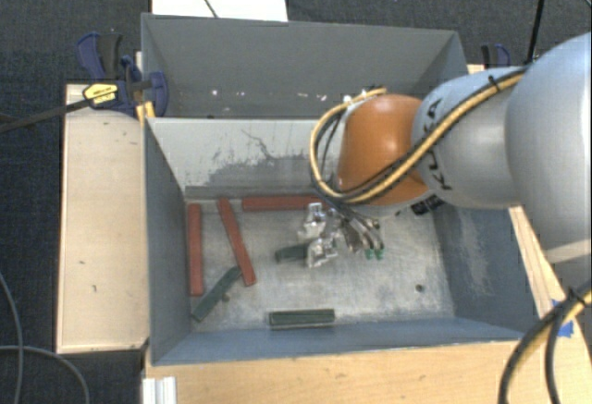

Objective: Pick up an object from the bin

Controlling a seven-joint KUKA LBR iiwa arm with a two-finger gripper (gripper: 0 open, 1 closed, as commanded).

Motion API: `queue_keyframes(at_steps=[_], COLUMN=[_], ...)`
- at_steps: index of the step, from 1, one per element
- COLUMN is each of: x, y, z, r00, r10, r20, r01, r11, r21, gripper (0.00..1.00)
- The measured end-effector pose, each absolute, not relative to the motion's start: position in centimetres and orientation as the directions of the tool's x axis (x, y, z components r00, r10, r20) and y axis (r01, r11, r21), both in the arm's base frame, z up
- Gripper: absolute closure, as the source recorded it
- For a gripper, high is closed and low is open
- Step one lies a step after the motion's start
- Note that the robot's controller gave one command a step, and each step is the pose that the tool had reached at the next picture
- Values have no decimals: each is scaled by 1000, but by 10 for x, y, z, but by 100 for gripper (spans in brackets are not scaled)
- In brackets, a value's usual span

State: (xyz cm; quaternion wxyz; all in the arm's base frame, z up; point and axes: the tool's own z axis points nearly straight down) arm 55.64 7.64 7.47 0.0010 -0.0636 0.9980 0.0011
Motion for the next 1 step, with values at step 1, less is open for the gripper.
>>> queue_keyframes(at_steps=[1], x=[547], y=[82], z=[209], r00=[-991], r10=[-136], r20=[-3], r01=[-136], r11=[991], r21=[0], gripper=[100])
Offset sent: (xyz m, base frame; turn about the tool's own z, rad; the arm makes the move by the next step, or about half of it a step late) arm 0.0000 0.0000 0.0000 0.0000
